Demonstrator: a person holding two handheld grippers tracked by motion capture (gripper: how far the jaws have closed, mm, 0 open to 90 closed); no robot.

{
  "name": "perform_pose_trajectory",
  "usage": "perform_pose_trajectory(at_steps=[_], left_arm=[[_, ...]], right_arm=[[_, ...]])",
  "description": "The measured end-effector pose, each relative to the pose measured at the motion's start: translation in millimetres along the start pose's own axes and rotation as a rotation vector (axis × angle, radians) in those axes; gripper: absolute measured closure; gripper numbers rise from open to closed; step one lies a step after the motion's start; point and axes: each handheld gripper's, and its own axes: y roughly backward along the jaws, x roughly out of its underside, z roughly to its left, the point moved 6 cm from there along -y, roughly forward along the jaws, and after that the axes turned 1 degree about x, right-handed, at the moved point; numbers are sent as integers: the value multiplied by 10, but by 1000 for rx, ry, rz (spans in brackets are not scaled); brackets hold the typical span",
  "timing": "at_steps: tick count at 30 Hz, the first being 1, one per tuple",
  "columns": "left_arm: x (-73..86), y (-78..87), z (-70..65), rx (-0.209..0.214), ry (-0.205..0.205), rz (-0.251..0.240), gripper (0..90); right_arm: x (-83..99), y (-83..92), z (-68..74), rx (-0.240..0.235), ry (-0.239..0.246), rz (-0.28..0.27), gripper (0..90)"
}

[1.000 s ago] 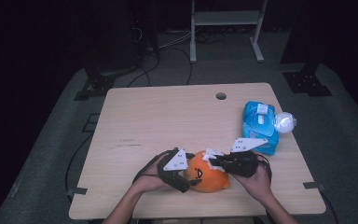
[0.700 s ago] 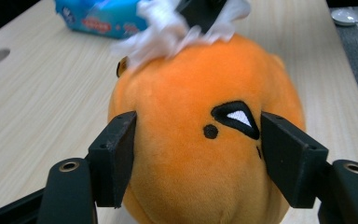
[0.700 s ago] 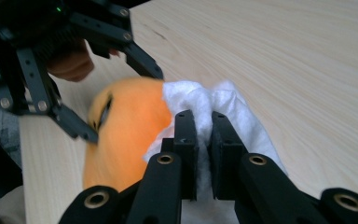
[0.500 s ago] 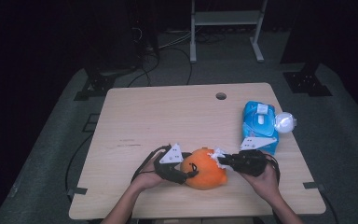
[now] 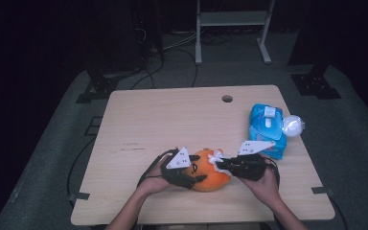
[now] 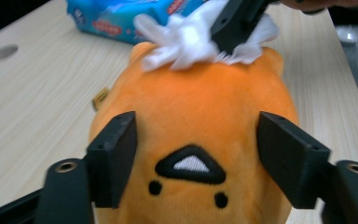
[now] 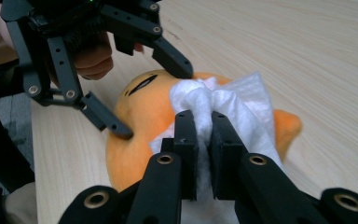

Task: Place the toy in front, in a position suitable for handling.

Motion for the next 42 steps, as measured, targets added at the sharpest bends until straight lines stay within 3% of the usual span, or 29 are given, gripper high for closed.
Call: perform_pose_trajectory(at_steps=[1,6,8,11,12,15,19,24,29,32,35,42], left_arm=[[0,0,0,0,0,0,330],[72,57,115,-16,80,-8,333],[92,62,156,-21,110,-13,333],[107,63,180,-28,121,-13,333],[111,69,175,-27,118,-13,333],[118,76,147,-8,99,-8,345],[117,65,98,24,72,0,353],[102,38,-25,73,-6,17,357],[96,31,-26,74,-4,13,356],[101,40,28,40,34,5,349],[111,51,67,31,63,-3,348],[96,33,149,-11,142,-11,338]], right_arm=[[0,0,0,0,0,0,821],[80,97,-84,26,-18,4,820],[98,127,-43,17,-17,3,820],[56,121,66,-7,5,-9,820],[25,100,129,-23,28,-12,819],[15,89,105,-20,25,-13,820],[17,73,-3,4,-5,-20,819],[20,-51,-243,32,-67,-21,818],[36,-59,-322,33,-101,-26,817],[50,-33,-273,18,-97,-12,819],[69,-8,-215,7,-84,-3,819],[115,172,56,-54,-19,23,817]])
